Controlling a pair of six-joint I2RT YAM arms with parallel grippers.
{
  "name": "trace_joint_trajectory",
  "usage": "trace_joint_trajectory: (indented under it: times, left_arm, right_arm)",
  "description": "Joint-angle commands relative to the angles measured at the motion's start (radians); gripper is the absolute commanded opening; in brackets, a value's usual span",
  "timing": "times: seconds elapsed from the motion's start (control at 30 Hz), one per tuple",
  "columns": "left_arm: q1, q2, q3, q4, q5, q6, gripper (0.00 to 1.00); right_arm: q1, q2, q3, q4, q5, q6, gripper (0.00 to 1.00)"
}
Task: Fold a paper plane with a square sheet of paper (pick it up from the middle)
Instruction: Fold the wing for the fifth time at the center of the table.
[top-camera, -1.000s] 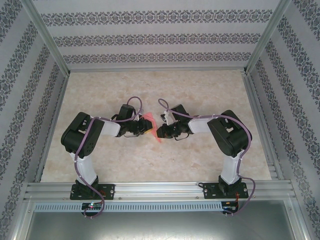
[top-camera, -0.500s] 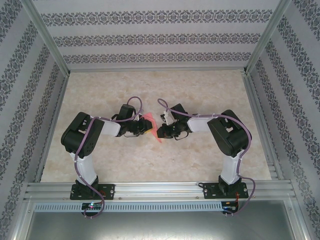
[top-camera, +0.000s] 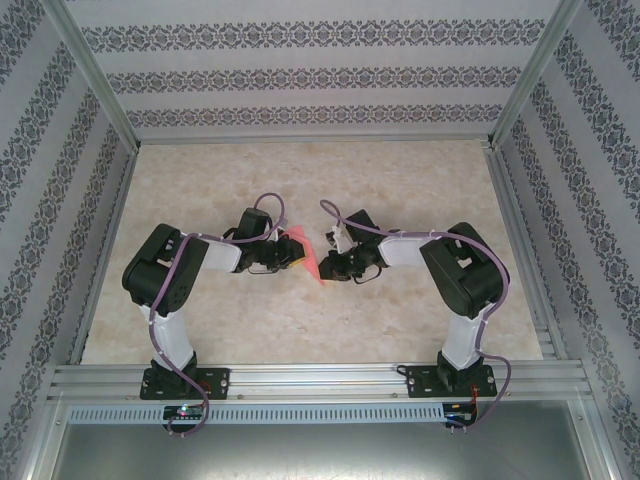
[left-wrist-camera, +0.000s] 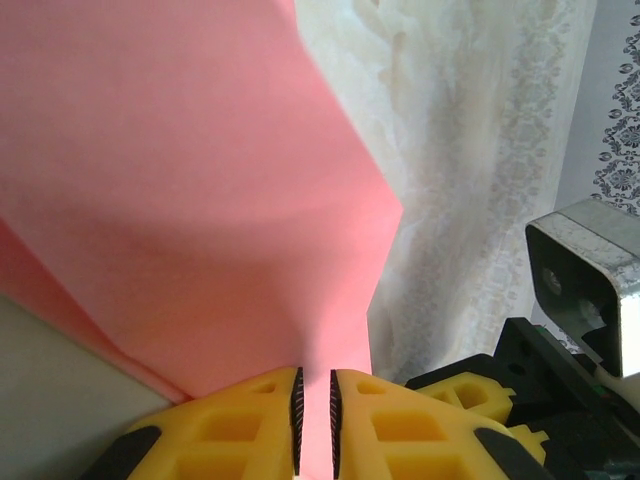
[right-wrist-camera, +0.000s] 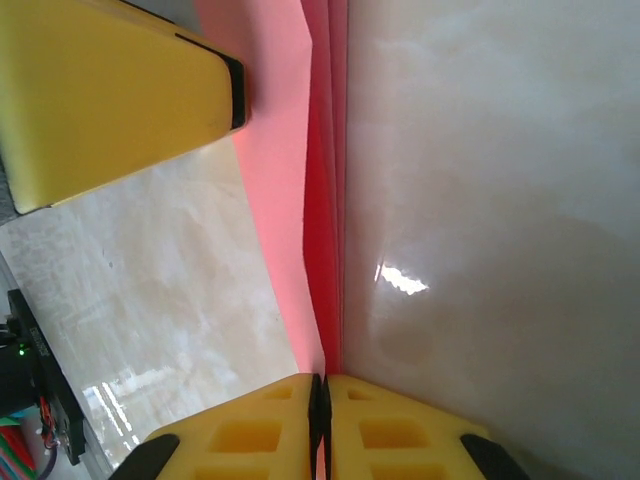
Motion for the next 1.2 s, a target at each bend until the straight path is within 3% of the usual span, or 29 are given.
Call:
trace_joint_trajectory:
  times: [0.0,0.1,0.2,0.57,0.83,1.17]
  left_arm:
    - [-0.006,0.045,0.005,-0.077,-0.045,0.03,0.19]
    - [-0.006,0.044,0.006,-0.08,-0.047,0.031,0.18]
    - [-0.007,0.043,0.005,-0.082,-0.047,0.03,0.18]
    - [-0.007,0.047,0.008,-0.091,-0.047,0.031,0.16]
    - [-0.007,0.047,0.011,-0.106,-0.052,0.032,0.15]
    - [-0.008,0.045,0.015,-0.158,-0.078,0.037,0.15]
  right_arm:
    - [0.007,-0.005,0.0,-0.07,0.039,-0.002,0.13]
    - [0.004,-0.093,-0.024,-0.037,0.067,0.01,0.22]
    - [0.0,-0.163,-0.044,-0.016,0.108,0.032,0.24]
    - [0.064,-0.042,0.076,-0.008,0.072,0.071,0.02]
    - [0.069,0.039,0.15,-0.051,0.085,0.06,0.01]
    - [0.06,0.08,0.125,-0.1,0.082,0.05,0.01]
